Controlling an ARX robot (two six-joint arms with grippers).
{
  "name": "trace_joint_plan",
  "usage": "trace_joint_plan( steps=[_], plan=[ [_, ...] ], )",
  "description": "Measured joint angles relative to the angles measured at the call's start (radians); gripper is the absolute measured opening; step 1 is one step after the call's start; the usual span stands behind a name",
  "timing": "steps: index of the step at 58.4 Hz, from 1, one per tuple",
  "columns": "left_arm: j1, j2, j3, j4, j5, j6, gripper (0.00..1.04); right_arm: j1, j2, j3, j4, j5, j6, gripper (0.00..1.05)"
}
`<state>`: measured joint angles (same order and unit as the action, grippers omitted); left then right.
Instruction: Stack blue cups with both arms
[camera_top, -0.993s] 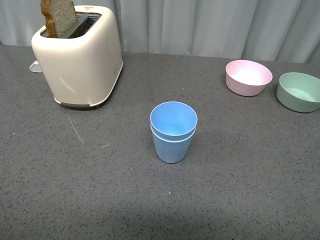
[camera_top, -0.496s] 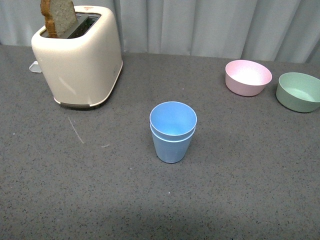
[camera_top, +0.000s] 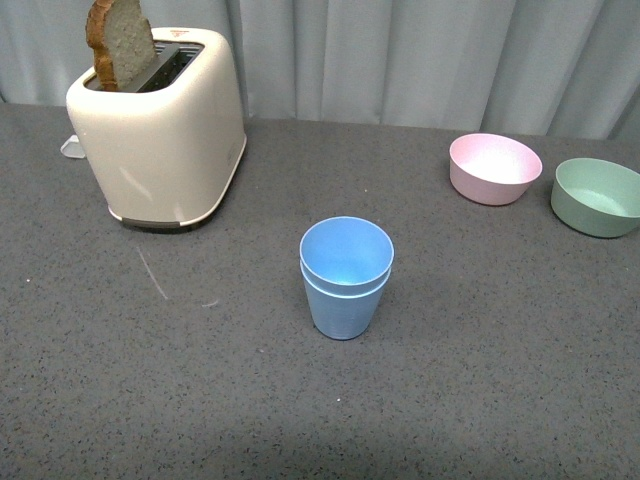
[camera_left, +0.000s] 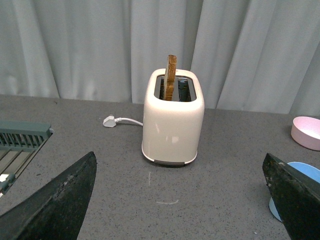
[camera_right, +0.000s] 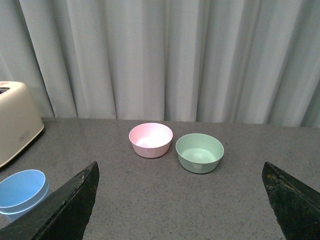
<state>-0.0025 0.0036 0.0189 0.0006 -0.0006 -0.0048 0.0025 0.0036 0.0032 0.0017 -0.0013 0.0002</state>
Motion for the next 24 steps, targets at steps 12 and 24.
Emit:
trace_joint_plan(
  steps=[12, 24],
  plan=[
    [0.0, 0.0, 0.0, 0.0, 0.0, 0.0, 0.98, 0.0, 0.0, 0.0, 0.0, 0.0, 0.0, 0.95],
    [0.0, 0.0, 0.0, 0.0, 0.0, 0.0, 0.98, 0.0, 0.0, 0.0, 0.0, 0.0, 0.0, 0.95]
  ],
)
